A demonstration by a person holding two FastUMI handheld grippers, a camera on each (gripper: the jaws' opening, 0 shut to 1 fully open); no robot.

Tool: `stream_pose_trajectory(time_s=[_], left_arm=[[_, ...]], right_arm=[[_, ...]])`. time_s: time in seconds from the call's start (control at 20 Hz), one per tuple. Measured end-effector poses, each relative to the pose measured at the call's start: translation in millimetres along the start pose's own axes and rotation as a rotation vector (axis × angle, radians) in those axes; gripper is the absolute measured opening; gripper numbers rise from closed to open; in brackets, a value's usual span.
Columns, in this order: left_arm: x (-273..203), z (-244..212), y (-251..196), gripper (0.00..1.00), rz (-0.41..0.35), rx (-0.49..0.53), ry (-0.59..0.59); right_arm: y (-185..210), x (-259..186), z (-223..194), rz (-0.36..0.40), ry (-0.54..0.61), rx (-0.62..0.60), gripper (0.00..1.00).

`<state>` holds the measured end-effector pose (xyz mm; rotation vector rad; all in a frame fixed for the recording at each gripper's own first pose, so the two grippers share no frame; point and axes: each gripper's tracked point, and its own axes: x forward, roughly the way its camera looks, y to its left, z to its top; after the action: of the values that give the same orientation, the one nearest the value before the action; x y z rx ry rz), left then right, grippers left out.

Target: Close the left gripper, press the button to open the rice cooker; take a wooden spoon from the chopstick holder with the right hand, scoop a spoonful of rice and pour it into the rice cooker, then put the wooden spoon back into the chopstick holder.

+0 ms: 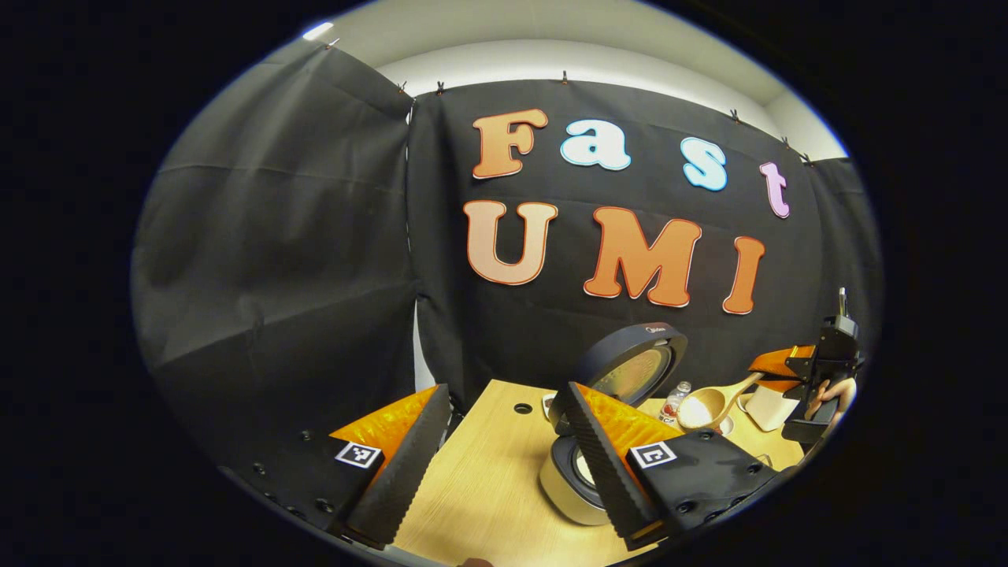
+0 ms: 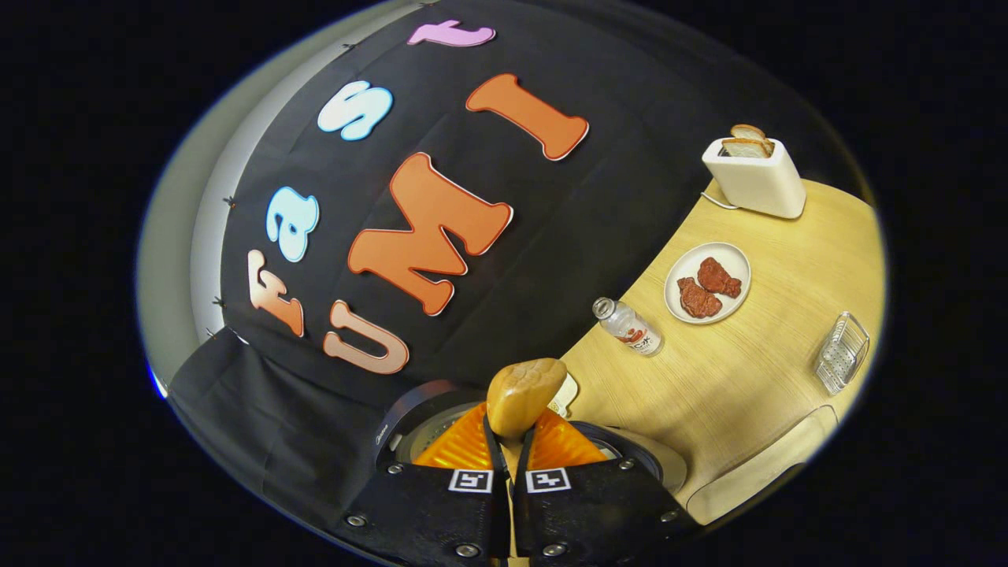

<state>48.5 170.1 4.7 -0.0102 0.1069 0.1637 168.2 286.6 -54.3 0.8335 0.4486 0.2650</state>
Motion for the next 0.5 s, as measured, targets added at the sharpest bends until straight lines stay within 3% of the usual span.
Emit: stream_pose_trajectory(time_s=[0.5], left_arm=[[12.0, -0.7, 4.7, 0.98, 0.009, -0.010, 0.003]], right_arm=[[10.7, 18.1, 1.7, -0.023, -0.016, -0.187, 0.01]])
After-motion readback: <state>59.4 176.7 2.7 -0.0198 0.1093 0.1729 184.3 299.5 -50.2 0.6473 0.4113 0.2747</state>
